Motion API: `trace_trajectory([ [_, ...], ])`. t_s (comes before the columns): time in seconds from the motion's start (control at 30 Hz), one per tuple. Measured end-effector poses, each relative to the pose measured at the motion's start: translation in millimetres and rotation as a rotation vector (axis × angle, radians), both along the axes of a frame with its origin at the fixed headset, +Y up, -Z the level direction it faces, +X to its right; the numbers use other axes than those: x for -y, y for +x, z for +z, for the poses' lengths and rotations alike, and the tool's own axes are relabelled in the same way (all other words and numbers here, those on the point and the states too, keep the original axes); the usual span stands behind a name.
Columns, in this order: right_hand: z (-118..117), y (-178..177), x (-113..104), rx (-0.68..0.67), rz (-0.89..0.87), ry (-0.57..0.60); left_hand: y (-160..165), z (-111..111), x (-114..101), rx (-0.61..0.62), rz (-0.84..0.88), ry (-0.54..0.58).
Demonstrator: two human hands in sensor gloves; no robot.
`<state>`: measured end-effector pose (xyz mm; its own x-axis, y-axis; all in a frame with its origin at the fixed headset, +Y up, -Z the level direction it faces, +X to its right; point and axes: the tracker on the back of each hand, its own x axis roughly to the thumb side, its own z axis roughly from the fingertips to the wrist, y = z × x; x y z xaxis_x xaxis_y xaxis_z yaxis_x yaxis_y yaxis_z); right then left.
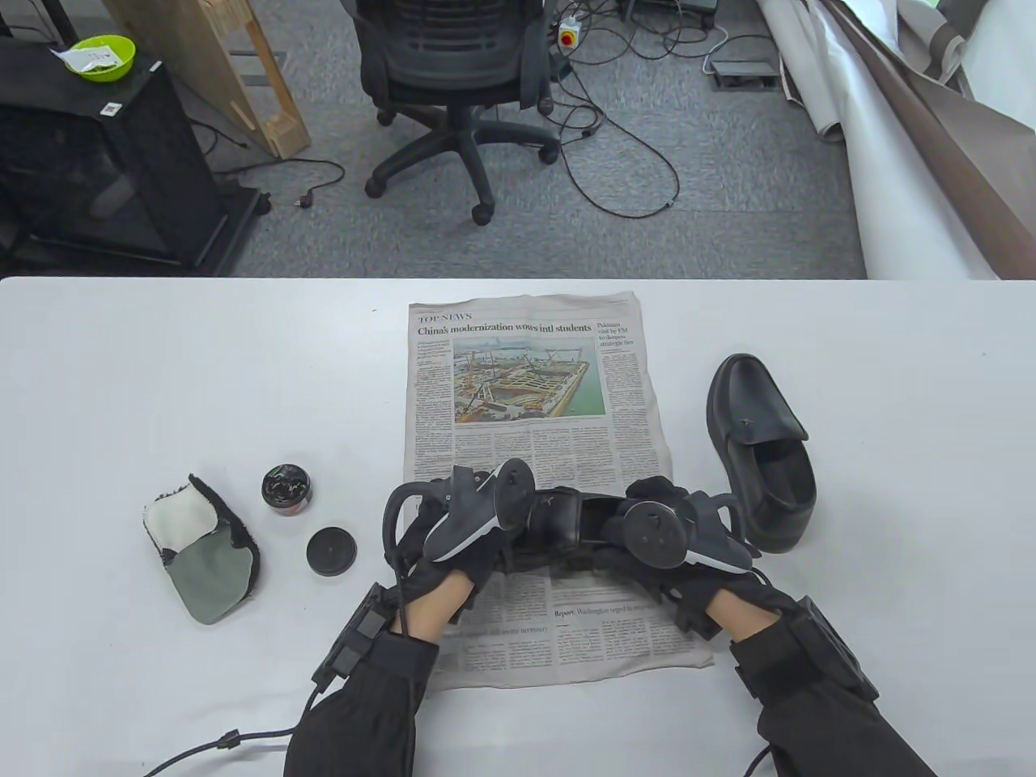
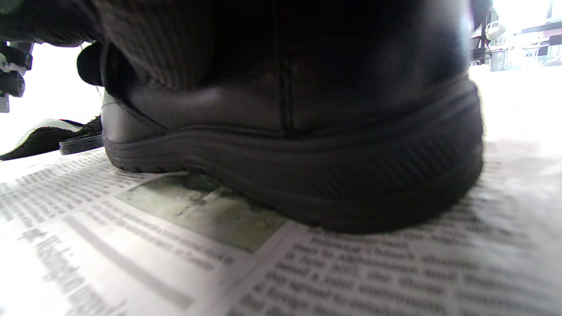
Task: Dip and apply built-in sponge shoe polish on shoes
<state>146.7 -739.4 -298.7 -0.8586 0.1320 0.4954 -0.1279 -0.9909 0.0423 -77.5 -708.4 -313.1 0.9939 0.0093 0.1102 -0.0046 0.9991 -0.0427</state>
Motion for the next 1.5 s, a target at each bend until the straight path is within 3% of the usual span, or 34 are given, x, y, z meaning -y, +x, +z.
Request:
trace_trajectory([
  [0.13,0,0,0,0.003,-0.002,0.004,-11,-3,2,-0.06,-0.081,0.023],
  [0.43,1,0,0,0.01,0.004,0.008,-41,10,-6,-0.148,-0.06,-0.053],
  [0.77,1,0,0,0.008,0.006,0.006,-25,18,-7,0.05,0.082,-0.175],
  [0.93,0,0,0,-0.001,0.001,0.0,-12,19,-4,0.092,0.127,-0.105],
  [1.1,0,0,0,-0.004,-0.004,-0.002,-3,10,-2,0.037,0.095,0.024],
  [1.33,0,0,0,-0.002,-0.009,0.001,-10,2,1,-0.036,-0.047,0.072],
  [1.5,0,0,0,0.001,-0.006,0.003,-28,0,1,-0.094,-0.037,0.045],
])
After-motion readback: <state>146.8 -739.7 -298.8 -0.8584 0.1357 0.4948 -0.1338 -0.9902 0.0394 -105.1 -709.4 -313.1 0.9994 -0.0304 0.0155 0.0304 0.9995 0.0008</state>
